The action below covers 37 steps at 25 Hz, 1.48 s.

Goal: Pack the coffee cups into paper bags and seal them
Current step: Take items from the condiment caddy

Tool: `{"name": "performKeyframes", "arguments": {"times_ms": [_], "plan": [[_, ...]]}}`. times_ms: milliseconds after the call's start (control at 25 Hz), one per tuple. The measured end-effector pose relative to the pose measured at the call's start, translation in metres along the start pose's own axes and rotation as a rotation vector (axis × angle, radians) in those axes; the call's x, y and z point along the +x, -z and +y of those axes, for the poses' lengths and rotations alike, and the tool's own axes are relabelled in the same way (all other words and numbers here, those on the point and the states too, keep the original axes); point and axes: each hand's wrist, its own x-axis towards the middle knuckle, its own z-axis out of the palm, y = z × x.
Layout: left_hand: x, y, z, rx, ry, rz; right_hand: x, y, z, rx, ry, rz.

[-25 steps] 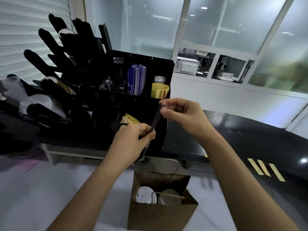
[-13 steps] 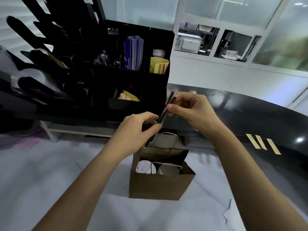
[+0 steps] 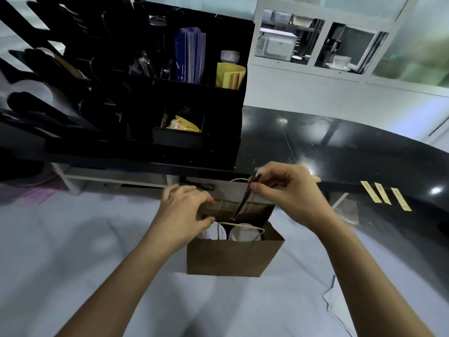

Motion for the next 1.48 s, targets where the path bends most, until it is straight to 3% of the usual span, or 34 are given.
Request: {"name": "performKeyframes", "arguments": {"times_ms": [120, 280, 520, 680, 960, 1480], "plan": [[-0.001, -0.014, -0.007, 0.078, 0.005, -0.153, -0.007, -0.021, 0.01, -0.073, -0.051, -0.008], [0.0, -0.022, -0.016, 0.059, 0.0, -0.242, -0.009, -0.043, 0.023, -0.19, -0.063, -0.006], [-0.005, -0.028, -0.025, -0.032, 0.025, -0.274, -0.002, -0.071, 0.044, -0.555, -0.022, -0.13], [-0.007, -0.031, -0.027, -0.067, 0.033, -0.271, 0.006, -0.086, 0.049, -0.656, -0.045, -0.218], [-0.008, -0.032, -0.03, -0.102, 0.037, -0.259, 0.011, -0.095, 0.05, -0.604, -0.097, -0.313], [-0.008, -0.02, -0.017, -0.127, 0.058, -0.194, 0.008, -0.075, 0.056, -0.445, -0.214, -0.183]]}}
